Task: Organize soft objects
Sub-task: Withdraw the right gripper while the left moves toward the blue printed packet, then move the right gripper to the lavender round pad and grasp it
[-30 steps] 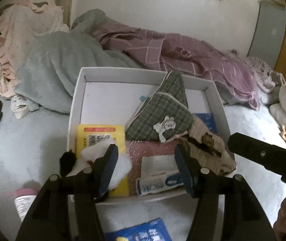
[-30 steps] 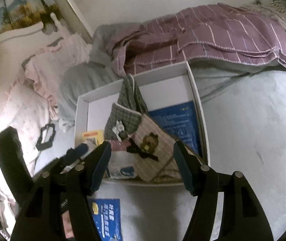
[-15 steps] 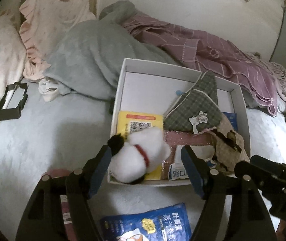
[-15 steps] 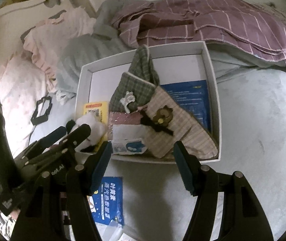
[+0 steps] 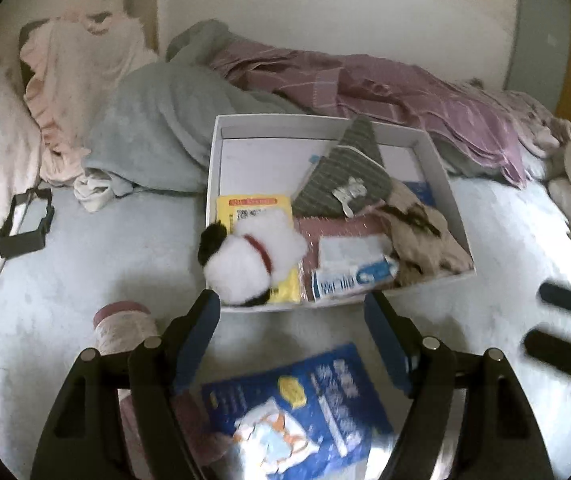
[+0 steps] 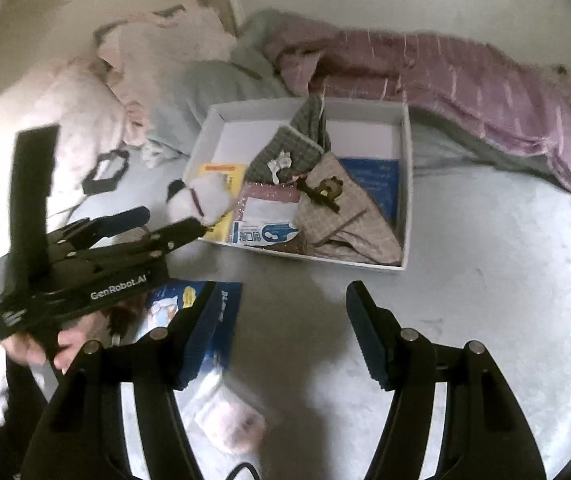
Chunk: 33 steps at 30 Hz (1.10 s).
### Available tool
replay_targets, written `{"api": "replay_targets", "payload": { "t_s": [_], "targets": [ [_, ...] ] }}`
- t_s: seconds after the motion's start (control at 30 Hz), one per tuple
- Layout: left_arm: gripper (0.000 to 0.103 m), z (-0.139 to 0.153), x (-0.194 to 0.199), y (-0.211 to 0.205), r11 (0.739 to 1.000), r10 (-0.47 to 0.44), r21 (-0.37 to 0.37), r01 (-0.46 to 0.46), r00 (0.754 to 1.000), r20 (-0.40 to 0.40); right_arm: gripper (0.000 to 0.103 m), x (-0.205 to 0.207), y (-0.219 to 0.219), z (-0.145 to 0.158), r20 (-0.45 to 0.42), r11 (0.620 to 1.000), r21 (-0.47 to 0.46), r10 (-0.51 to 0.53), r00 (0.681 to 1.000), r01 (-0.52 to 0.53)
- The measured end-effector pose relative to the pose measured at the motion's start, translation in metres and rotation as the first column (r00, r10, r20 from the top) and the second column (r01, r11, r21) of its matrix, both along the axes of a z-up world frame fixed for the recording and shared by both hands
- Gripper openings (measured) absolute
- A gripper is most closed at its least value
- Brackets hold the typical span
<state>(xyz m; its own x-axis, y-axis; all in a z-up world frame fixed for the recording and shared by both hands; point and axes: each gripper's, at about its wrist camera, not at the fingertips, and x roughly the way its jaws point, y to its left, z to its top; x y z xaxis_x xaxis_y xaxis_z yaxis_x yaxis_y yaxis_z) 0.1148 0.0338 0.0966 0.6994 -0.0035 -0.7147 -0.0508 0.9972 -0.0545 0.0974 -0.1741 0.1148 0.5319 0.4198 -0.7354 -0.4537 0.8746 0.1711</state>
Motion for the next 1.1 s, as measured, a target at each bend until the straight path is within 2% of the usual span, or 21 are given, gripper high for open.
{"api": "replay_targets", "payload": {
  "t_s": [0.17,0.23,0.3,0.4,0.53,0.67,0.83,0.97,1.1],
  "targets": [
    [0.075,-0.008,-0.026,0.01,0.993,-0.015,-0.115,0.013,1.0,-0.013,0.067,-0.036,-0.035,0.023,0.162,0.994,0.073,-0.09,0.983,0.079],
    [0.075,-0.012,-0.033,0.011,0.992,-0.018,-0.123,0.016,1.0,-0.018,0.068,-0.049,-0.05,0.034,0.222,0.986,0.11,-0.145,0.964,0.123],
    [0.075,-0.014,-0.037,0.01,0.994,-0.02,-0.105,0.018,1.0,-0.019,0.087,-0.061,-0.061,0.044,0.262,0.976,0.114,-0.207,0.943,0.183],
    [0.075,-0.017,-0.046,0.004,0.996,-0.03,-0.081,0.028,0.999,-0.018,0.089,-0.072,-0.071,0.051,0.292,0.974,0.1,-0.224,0.93,0.203],
    [0.075,-0.021,-0.058,-0.003,0.992,-0.068,-0.112,0.064,0.997,-0.027,0.089,-0.087,-0.072,0.051,0.281,0.984,0.029,-0.177,0.943,0.176],
    [0.075,-0.03,-0.068,-0.015,0.986,-0.111,-0.134,0.104,0.993,-0.049,0.089,-0.105,-0.072,0.034,0.278,0.988,-0.032,-0.135,0.951,0.15],
    [0.075,-0.044,-0.08,-0.038,0.988,-0.141,-0.076,0.137,0.989,-0.044,0.089,-0.124,-0.085,0.004,0.231,0.991,0.03,-0.136,0.963,0.132],
    [0.075,-0.051,-0.082,-0.05,0.982,-0.175,-0.087,0.17,0.983,-0.058,0.089,-0.13,-0.098,-0.007,0.224,0.982,0.104,-0.179,0.958,0.159],
    [0.075,-0.054,-0.085,-0.055,0.977,-0.194,-0.1,0.187,0.979,-0.062,0.089,-0.125,-0.11,-0.011,0.096,0.978,0.142,-0.169,0.981,0.155]
  ]
}}
